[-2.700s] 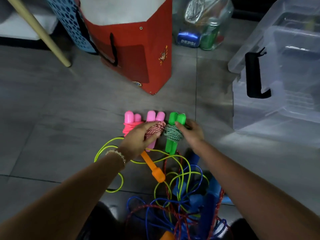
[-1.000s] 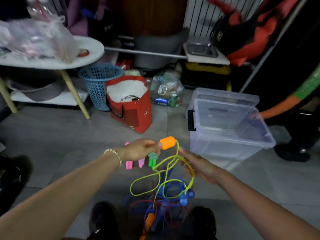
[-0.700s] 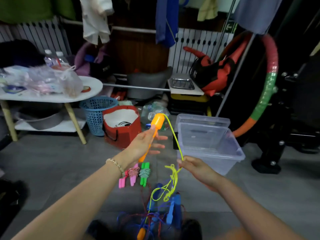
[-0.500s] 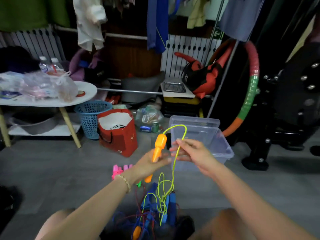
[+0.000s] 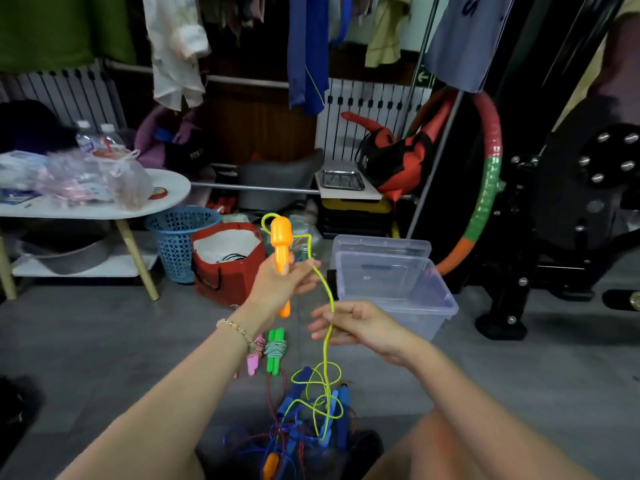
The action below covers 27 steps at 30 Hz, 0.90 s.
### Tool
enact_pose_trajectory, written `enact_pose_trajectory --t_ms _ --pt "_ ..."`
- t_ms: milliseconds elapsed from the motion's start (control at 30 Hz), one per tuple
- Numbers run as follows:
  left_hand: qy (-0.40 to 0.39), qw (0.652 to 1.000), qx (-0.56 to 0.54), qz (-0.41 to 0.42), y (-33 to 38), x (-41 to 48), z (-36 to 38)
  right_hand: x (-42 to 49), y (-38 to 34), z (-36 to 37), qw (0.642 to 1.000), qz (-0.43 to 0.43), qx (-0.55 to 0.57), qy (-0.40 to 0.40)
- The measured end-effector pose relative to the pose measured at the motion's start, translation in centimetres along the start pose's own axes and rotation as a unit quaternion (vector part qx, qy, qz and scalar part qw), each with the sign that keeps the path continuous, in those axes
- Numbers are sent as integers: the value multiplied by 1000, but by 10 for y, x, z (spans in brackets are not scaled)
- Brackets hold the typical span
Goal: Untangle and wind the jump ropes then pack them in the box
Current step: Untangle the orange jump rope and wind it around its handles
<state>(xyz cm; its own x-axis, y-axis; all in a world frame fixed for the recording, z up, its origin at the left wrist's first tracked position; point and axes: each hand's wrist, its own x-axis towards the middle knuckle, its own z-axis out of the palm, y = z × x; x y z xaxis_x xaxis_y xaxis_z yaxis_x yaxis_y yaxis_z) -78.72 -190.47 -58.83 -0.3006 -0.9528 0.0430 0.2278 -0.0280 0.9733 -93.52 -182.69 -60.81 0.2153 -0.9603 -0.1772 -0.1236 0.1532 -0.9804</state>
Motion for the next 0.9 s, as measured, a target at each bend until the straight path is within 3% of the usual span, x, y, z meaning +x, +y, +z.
enact_pose_trajectory --t_ms 67,133,200,333,433,533,633,767,900 --pt "-32 995 84 -37 -13 -11 -6 2 -15 -5 996 -29 55 66" --pt "-115 979 149 -83 -32 -27 -7 3 -33 -14 986 -72 91 122" --pt "-174 971 118 -111 -43 -38 -4 4 -43 -21 976 -95 91 171" --pt "-106 991 19 -85 -32 -33 4 6 -33 -21 974 -60 101 195" --pt "-63 997 -47 -25 -10 -18 6 2 -7 -10 994 9 77 77" --pt "-26 999 -45 -1 1 -11 6 -1 6 4 1000 21 2 -8" --pt "-22 999 3 -26 -13 -16 -3 1 -5 3 999 -11 19 42" --pt "-131 973 182 -50 -40 -40 -10 5 -30 -11 983 -86 80 139" --pt "-106 992 52 -48 -41 -42 0 10 -38 -10 968 -112 110 197"
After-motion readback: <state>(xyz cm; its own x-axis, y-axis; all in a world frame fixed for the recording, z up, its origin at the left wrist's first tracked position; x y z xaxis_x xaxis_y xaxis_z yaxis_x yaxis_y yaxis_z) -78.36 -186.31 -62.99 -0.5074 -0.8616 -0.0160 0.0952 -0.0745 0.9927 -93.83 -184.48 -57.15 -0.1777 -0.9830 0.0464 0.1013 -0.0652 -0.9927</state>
